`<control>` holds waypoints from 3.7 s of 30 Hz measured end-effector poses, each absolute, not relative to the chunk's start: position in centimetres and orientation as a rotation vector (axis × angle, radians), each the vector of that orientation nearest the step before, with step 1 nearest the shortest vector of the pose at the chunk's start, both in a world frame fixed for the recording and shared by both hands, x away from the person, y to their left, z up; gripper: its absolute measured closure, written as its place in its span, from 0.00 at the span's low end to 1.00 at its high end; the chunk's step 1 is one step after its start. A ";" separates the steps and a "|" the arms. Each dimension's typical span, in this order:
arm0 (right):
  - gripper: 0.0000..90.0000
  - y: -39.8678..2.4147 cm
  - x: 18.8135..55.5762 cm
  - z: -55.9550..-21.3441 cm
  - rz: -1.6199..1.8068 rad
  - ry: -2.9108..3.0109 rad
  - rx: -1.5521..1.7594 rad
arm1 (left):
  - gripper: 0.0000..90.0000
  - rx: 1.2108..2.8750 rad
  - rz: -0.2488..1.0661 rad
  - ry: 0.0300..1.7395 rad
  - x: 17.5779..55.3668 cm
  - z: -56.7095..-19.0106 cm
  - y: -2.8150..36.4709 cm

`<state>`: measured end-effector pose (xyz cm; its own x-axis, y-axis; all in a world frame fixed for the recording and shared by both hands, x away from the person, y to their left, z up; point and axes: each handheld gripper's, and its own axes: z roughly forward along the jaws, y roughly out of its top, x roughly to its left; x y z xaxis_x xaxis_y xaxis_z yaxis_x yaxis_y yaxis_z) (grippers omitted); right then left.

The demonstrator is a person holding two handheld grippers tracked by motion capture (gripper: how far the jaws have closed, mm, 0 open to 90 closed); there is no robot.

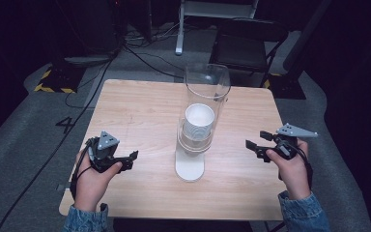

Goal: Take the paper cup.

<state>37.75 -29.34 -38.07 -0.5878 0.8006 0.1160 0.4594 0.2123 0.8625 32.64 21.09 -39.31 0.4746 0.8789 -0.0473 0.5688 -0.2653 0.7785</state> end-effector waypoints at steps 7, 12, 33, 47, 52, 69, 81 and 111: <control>0.23 -26.7 37.3 -38.0 1.362 2.208 1.086 | 0.24 1.966 0.509 1.201 32.7 -39.4 21.2; 0.22 -24.8 37.0 -38.1 1.401 2.253 1.030 | 0.24 1.968 0.505 1.195 32.6 -39.4 21.2; 0.19 -17.7 36.7 -40.5 1.536 2.318 0.869 | 0.24 1.964 0.497 1.214 32.6 -39.7 21.7; 0.22 -14.2 37.7 -42.2 1.599 2.231 0.767 | 0.24 1.963 0.495 1.217 32.6 -39.8 21.7; 0.28 -13.4 37.9 -42.7 1.605 2.154 0.712 | 0.24 1.965 0.494 1.217 32.6 -39.8 21.7; 0.34 -13.3 38.1 -42.9 1.593 2.161 0.671 | 0.24 1.969 0.493 1.210 32.5 -39.8 21.6; 0.34 -13.6 38.4 -43.3 1.581 2.145 0.589 | 0.25 1.975 0.492 1.206 32.5 -39.8 21.5; 0.35 -13.4 38.1 -44.2 1.642 2.151 0.683 | 0.25 1.983 0.474 1.198 32.5 -40.0 21.2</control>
